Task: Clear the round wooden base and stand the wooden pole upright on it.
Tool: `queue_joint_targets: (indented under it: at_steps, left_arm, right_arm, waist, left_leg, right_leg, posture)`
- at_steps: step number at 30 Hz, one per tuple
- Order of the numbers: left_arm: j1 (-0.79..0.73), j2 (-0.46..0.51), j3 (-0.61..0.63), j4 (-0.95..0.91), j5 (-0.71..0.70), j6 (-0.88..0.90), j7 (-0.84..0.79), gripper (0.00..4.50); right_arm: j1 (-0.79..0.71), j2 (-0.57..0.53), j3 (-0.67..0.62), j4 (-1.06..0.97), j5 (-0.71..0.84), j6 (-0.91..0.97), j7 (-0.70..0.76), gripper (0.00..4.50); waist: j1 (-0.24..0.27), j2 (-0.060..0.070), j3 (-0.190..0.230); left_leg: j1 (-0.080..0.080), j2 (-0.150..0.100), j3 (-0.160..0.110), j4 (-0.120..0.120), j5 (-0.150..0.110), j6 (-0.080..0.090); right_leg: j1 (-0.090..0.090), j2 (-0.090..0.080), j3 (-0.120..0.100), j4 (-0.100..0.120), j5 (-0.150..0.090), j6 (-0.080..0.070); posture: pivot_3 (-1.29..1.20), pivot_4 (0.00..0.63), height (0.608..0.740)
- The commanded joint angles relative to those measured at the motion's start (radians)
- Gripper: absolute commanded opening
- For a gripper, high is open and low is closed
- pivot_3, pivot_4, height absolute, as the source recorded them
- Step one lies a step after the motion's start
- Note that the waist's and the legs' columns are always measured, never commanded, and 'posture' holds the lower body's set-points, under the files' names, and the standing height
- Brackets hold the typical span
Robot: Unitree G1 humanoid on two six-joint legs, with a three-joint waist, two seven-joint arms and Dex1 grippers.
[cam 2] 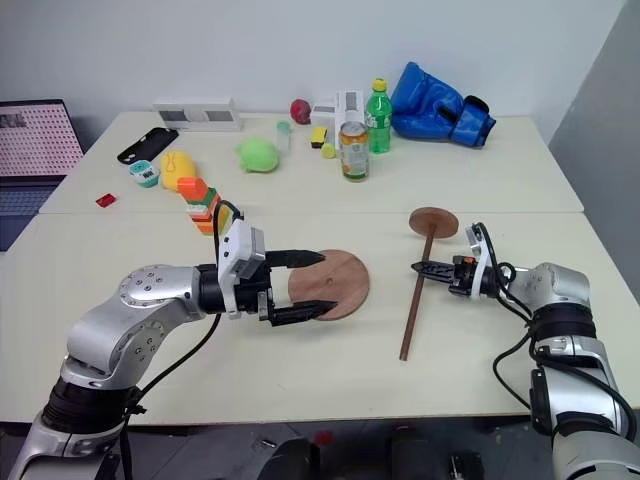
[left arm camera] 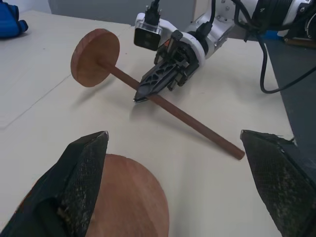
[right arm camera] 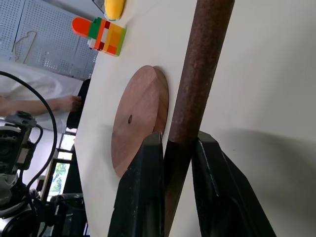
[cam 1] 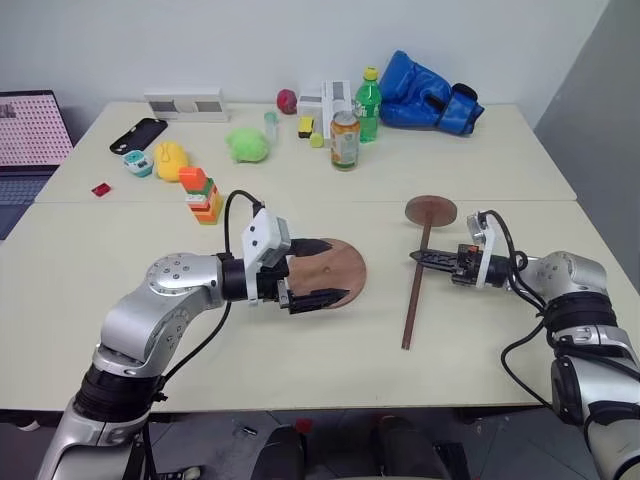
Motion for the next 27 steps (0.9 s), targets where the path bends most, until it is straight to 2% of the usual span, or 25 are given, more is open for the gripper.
queue_joint_targets:
  at_steps: [1,3,5,8,11,12,14,19,27]
  left_arm:
    - [0.008,-0.045,0.060,0.012,0.012,-0.116,0.021,4.50]
    - [0.061,-0.078,0.120,0.000,0.007,-0.162,0.074,4.50]
    - [0.153,-0.078,0.164,-0.064,0.015,-0.170,0.112,4.50]
    - [0.284,-0.103,0.208,-0.144,-0.006,-0.165,0.168,4.50]
    - [0.425,-0.137,0.248,-0.196,-0.005,-0.205,0.205,4.50]
    - [0.481,-0.147,0.254,-0.205,0.016,-0.251,0.198,4.50]
    - [0.546,-0.158,0.259,-0.210,0.042,-0.303,0.200,4.50]
    - [0.657,-0.210,0.259,-0.219,0.059,-0.343,0.259,4.50]
    - [0.671,-0.241,0.217,-0.248,0.074,-0.374,0.296,4.50]
  right_arm:
    - [-0.002,-0.035,-0.012,-0.184,0.017,-0.023,0.018,0.38]
    - [-0.028,-0.010,-0.054,-0.365,0.065,-0.018,-0.032,0.36]
    - [-0.091,0.055,-0.098,-0.534,0.108,-0.029,-0.136,0.34]
    - [-0.154,0.176,-0.124,-0.684,0.120,-0.093,-0.289,0.34]
    - [-0.165,0.286,-0.061,-0.795,0.068,-0.208,-0.372,0.34]
    - [-0.137,0.297,0.020,-0.824,-0.012,-0.305,-0.368,0.34]
    - [-0.090,0.311,0.112,-0.842,-0.104,-0.425,-0.362,0.34]
    - [0.004,0.391,0.205,-0.788,-0.210,-0.604,-0.404,0.34]
    - [0.051,0.448,0.250,-0.712,-0.281,-0.716,-0.433,0.34]
  waist:
    - [0.000,0.000,0.000]
    - [0.004,0.001,0.000]
    - [-0.009,0.001,0.001]
    - [-0.023,0.002,0.000]
    - [-0.014,0.001,0.000]
    - [-0.012,0.001,0.000]
    - [-0.001,0.001,0.000]
    - [0.020,0.001,0.000]
    - [0.014,0.001,0.000]
  left_leg:
    - [0.000,0.000,0.000,0.000,0.000,0.000]
    - [-0.001,0.000,0.000,0.000,0.000,0.000]
    - [-0.002,0.001,0.001,0.000,0.000,0.000]
    - [-0.003,0.003,0.001,-0.002,0.000,0.000]
    - [-0.005,0.004,-0.001,-0.001,0.000,0.000]
    - [-0.005,0.003,-0.001,-0.001,0.000,0.000]
    - [-0.005,0.002,-0.001,-0.001,0.000,0.000]
    - [-0.005,0.002,0.000,0.000,0.000,0.000]
    - [-0.004,0.001,0.000,-0.001,0.000,0.000]
  right_leg:
    - [0.000,0.000,0.000,0.000,0.000,0.000]
    - [0.000,0.000,0.000,0.000,0.000,0.000]
    - [-0.002,-0.001,0.001,0.000,0.000,0.000]
    - [-0.008,0.000,0.004,0.004,0.000,0.000]
    - [-0.009,0.000,0.001,0.005,0.000,0.000]
    - [-0.009,0.000,0.001,0.005,0.000,0.000]
    - [-0.009,-0.001,0.000,0.005,0.000,0.000]
    - [-0.008,-0.004,0.001,0.004,0.000,0.000]
    - [-0.008,-0.001,0.001,0.005,0.000,0.000]
  posture:
    - [0.00,0.150,0.740]
    - [0.00,0.150,0.740]
    - [0.00,0.150,0.740]
    - [0.00,0.150,0.740]
    - [0.00,0.150,0.740]
    - [0.00,0.150,0.740]
    - [0.00,0.150,0.740]
    - [0.00,0.150,0.740]
    - [0.00,0.150,0.740]
